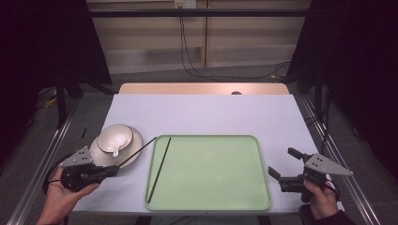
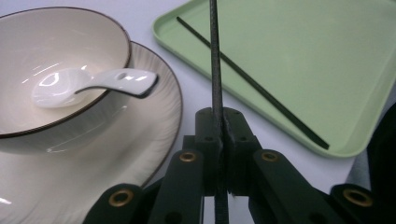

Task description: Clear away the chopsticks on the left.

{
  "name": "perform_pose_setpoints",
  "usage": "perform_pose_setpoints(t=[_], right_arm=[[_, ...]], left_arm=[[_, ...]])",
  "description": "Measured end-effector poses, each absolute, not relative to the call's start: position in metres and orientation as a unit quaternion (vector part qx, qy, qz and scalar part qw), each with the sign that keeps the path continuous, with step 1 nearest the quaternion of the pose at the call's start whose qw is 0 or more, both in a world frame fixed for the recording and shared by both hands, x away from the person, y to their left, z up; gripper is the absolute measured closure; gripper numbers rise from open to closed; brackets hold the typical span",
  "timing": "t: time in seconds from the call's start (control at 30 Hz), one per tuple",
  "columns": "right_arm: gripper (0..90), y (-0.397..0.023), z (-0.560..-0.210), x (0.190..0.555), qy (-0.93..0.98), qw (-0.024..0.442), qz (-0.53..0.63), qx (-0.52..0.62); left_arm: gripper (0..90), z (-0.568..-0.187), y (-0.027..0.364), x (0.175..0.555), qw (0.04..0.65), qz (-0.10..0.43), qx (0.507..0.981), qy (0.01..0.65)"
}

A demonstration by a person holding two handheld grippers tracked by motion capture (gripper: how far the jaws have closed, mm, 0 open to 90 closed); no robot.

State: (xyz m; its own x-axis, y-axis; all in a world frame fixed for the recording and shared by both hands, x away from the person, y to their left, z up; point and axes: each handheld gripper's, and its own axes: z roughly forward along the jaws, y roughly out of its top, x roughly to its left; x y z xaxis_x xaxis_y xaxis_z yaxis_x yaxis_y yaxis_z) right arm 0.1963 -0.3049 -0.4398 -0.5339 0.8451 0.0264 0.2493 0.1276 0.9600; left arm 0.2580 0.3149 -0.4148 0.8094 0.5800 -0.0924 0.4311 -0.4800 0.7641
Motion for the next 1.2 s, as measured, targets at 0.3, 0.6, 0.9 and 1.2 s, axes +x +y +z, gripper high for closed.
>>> perform_pose_setpoints(t=[0.3, 0.6, 0.9, 1.2], right_arm=[[0.0, -0.305, -0.440, 0.196, 0.697, 0.280, 0.532, 0.392], [0.0, -0.305, -0.440, 0.196, 0.697, 0.280, 0.531, 0.392], [0.0, -0.305, -0.440, 0.196, 0.700, 0.278, 0.532, 0.389], [0.0, -0.305, -0.440, 0.197, 0.698, 0.281, 0.532, 0.388]], left_arm=[[86.1, -0.415, 0.295, 0.244, 0.422, 0.091, 0.845, 0.315], [86.1, -0.415, 0.274, 0.234, 0.437, 0.087, 0.830, 0.337], [86.1, -0.416, 0.257, 0.233, 0.446, 0.084, 0.811, 0.370], [86.1, -0.419, 0.238, 0.233, 0.439, 0.084, 0.804, 0.392]])
